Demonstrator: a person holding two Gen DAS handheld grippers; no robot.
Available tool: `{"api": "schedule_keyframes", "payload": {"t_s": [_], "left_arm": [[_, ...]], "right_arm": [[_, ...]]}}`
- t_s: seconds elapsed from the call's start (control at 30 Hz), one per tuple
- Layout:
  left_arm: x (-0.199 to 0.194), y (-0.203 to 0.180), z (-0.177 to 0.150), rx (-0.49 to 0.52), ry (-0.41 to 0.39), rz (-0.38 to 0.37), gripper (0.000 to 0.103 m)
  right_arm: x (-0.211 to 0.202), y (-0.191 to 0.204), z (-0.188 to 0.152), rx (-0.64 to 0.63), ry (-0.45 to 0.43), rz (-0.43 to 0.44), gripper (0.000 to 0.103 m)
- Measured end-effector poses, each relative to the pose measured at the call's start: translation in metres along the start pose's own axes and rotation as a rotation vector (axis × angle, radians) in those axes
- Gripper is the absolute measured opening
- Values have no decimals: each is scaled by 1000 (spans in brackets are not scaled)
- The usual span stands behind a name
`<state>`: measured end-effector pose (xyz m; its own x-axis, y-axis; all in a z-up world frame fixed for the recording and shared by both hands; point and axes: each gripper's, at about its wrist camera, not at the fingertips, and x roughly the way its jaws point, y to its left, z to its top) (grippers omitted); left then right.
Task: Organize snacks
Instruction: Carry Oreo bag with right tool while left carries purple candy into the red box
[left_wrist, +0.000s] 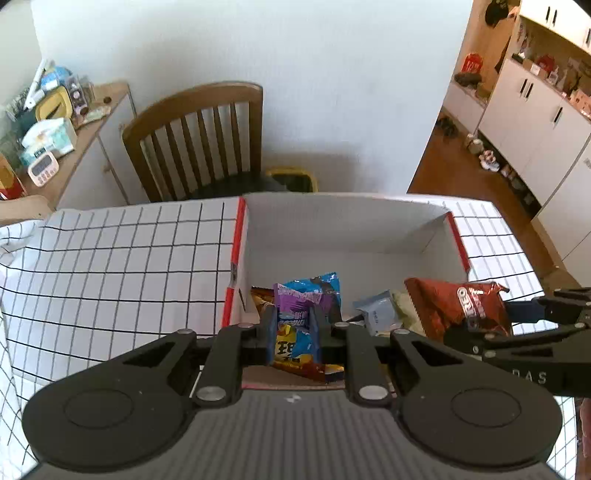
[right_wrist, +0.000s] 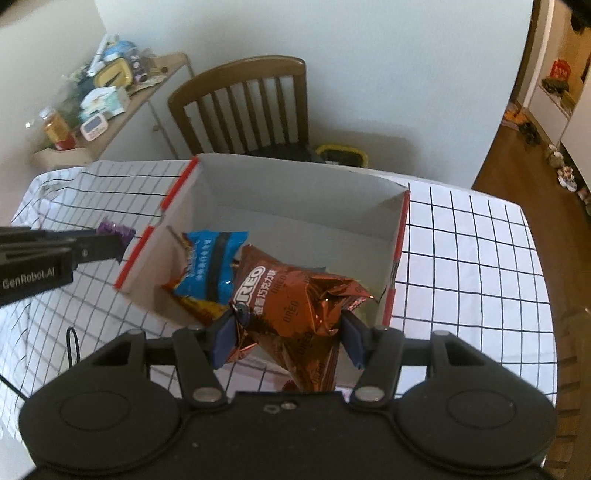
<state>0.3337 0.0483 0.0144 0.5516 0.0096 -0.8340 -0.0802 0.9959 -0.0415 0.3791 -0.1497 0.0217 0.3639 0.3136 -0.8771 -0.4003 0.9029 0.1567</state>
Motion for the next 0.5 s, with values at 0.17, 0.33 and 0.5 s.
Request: {"api": "schedule_keyframes", "payload": {"t_s": [0.17, 0.33, 0.5], "left_arm": [[27, -8, 1, 13, 43, 8, 17], [52, -9, 0, 18, 84, 22, 17], [68, -7, -2, 10, 118, 21, 17]], "right_arm": [[26, -9, 8, 25, 23, -10, 58], [51, -12, 14, 37, 49, -18, 59], [74, -12, 15, 34, 77, -23, 59]]}}
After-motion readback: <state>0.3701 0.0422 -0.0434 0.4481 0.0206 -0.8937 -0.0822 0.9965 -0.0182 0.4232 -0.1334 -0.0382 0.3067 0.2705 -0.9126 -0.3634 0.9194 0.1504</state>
